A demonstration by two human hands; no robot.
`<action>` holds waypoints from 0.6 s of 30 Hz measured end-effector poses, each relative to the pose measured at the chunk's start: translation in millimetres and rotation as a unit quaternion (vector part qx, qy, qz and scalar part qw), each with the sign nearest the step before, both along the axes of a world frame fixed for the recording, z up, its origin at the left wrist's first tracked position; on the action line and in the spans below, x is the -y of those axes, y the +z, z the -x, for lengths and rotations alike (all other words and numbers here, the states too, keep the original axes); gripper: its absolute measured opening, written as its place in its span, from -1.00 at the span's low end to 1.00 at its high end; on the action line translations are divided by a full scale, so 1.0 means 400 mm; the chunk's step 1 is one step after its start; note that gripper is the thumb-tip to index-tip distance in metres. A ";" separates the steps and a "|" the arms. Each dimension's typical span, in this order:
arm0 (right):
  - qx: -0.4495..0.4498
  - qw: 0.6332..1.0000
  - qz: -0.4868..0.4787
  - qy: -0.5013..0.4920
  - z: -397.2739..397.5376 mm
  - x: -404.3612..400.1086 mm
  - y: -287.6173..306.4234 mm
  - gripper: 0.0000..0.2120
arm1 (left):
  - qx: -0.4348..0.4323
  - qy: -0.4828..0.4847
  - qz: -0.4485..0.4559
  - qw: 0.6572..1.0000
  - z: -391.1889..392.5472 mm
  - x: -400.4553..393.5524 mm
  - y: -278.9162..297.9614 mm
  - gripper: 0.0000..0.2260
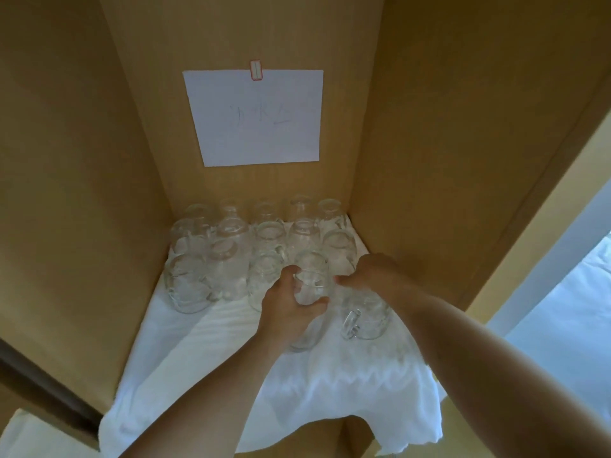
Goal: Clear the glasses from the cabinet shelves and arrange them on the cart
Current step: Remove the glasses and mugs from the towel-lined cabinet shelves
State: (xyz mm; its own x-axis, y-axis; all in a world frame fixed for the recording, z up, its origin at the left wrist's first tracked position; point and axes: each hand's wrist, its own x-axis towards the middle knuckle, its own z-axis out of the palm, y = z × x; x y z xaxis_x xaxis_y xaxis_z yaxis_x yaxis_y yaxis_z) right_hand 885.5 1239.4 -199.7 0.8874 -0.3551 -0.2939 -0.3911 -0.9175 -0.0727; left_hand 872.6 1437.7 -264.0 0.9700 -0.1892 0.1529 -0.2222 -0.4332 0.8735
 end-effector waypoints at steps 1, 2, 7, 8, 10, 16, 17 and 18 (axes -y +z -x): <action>-0.011 1.000 -0.013 -0.009 0.017 -0.001 -0.001 -0.33 | -0.001 -0.001 0.001 1.000 0.001 0.000 -0.001 -0.27; -0.016 0.999 -0.035 -0.022 0.032 -0.002 -0.001 -0.38 | -0.003 -0.002 0.003 1.000 0.002 -0.001 -0.002 -0.27; 0.012 0.995 -0.096 -0.016 0.054 -0.017 0.027 -0.55 | -0.007 0.002 0.000 1.000 0.000 0.001 -0.005 -0.25; 0.015 0.996 -0.083 -0.003 0.050 -0.022 0.035 -0.53 | -0.007 0.002 -0.002 1.000 0.000 0.003 -0.004 -0.25; 0.031 0.997 -0.069 0.010 0.038 -0.027 0.038 -0.51 | -0.011 0.003 0.002 1.000 0.000 0.005 -0.004 -0.25; 0.068 0.995 -0.062 0.033 0.024 -0.015 0.022 -0.53 | -0.012 0.010 0.018 1.000 0.003 -0.007 -0.014 -0.25; 0.074 0.994 -0.066 0.033 0.024 -0.012 0.023 -0.51 | -0.011 0.012 0.020 1.000 0.004 -0.007 -0.014 -0.25; 0.079 0.994 -0.072 0.031 0.025 -0.009 0.024 -0.49 | -0.009 0.013 0.020 1.000 0.005 -0.006 -0.013 -0.25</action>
State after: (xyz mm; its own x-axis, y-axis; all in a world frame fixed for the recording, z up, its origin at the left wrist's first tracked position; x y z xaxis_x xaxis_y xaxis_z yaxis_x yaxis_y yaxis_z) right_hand 875.6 1242.9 -190.1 0.9456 -0.2616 -0.1935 -0.3067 -0.9152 -0.2614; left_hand 870.5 1440.0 -269.3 0.9771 -0.1583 0.1419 -0.1951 -0.4026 0.8944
